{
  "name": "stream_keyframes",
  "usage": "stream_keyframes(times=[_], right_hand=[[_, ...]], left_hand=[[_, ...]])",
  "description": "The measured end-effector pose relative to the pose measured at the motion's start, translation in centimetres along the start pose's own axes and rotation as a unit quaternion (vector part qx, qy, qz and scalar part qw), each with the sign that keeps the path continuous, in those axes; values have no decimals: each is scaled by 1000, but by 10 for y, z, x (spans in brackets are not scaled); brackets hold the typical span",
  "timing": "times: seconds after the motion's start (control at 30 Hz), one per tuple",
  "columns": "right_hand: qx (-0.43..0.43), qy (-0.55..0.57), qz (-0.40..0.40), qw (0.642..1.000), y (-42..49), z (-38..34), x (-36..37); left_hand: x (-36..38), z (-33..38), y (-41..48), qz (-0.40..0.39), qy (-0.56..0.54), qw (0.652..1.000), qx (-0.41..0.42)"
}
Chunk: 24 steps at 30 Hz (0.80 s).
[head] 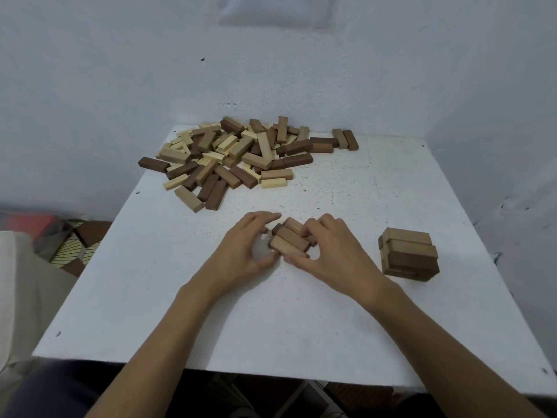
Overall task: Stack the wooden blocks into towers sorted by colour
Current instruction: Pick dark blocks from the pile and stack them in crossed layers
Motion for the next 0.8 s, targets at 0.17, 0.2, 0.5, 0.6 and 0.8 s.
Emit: stream_keyframes(times=[0.17, 0.2, 0.5, 0.6, 0.8], right_hand=[[45, 43, 16, 998, -18, -7, -9], [54, 60, 17, 997, -17, -5, -11], [-35, 72, -171, 982, 3, 11, -13], [-55, 54, -180, 981, 6, 13, -8], [-86, 69, -176, 978, 9, 12, -9]], left_hand=[[-2, 2, -17, -13, -8, 1000, -20], [-3, 1, -18, -23, 0, 999, -29], [4, 12, -14, -48, 51, 997, -35], [8, 14, -10, -62, 46, 997, -17], [7, 10, -5, -97, 35, 995, -17]])
Point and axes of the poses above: each hand's wrist, its own y-axis towards the middle knuckle, its own x-axis out of the palm, z = x × y, the point moved 4 cm from there along y, towards the middle knuckle, and after that the axes turned 11 degrees about z, right-handed, at the moved point
